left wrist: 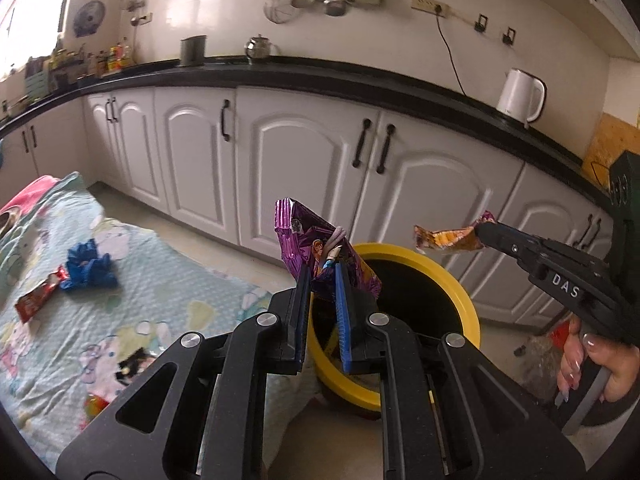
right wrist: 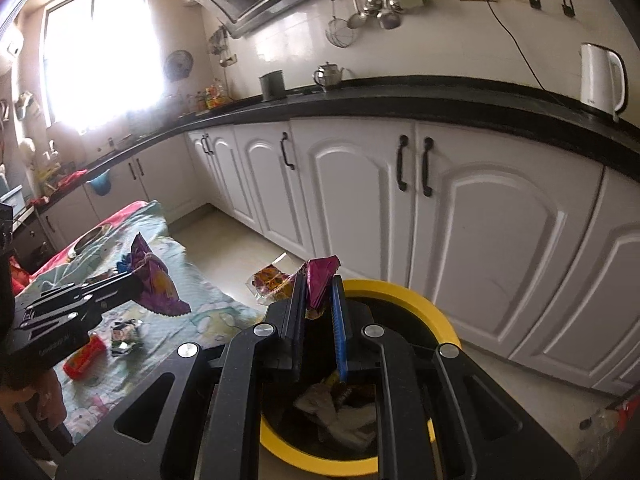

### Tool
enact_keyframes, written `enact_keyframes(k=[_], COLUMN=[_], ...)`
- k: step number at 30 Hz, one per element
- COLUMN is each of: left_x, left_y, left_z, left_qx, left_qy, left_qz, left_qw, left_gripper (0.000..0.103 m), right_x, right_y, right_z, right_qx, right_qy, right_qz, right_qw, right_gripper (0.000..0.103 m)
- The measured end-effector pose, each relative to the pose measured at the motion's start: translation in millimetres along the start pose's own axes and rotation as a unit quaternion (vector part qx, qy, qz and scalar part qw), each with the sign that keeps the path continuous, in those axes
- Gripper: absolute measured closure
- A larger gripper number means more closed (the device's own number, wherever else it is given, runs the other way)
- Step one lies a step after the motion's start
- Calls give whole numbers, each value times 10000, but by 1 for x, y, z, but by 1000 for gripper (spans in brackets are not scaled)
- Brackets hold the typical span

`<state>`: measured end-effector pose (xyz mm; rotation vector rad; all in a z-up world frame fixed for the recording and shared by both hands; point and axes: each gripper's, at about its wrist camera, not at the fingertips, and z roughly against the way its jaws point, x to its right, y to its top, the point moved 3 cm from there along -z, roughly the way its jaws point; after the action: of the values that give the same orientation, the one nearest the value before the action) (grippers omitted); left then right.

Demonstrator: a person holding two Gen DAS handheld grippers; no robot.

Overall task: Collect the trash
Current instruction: 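Carry the purple and pink wrappers with both tools over the yellow bin, then open both tools to drop the purple and pink wrappers into the bin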

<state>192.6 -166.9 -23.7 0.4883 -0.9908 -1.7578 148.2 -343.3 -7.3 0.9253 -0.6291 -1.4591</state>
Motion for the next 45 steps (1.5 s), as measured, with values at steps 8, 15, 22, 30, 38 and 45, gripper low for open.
enact_keyframes(k=[8, 15, 22, 30, 38, 45], left_x=[22, 36, 44, 49, 52, 54], left_y=[-13, -27, -40, -50, -55, -57], left_z=[-26, -49, -69, -88, -101, -106], left_qx=[-280, -554, -808, -1066, -1259, -1333], left_qy=[-118, -233, -297, -409, -484, -541], left_qz=[-227, -367, -440, -421, -401, -403], left_qw=[9993, 9975, 9953, 9926, 9901, 9888], left_gripper=[95, 95, 95, 95, 94, 91], right_x=[24, 39, 51, 63, 68, 73], right_y=[-11, -24, -36, -46, -52, -54], right_z=[-10, -20, -30, -41, -46, -48], right_qx=[-168, -359, -562, -772, -904, -939], right_qy=[-178, -286, -361, -427, -463, -517], right_qz=[-212, -359, -474, -579, -622, -687], right_qw=[9995, 9983, 9966, 9944, 9929, 9919], right_gripper=[91, 91, 91, 91, 89, 88])
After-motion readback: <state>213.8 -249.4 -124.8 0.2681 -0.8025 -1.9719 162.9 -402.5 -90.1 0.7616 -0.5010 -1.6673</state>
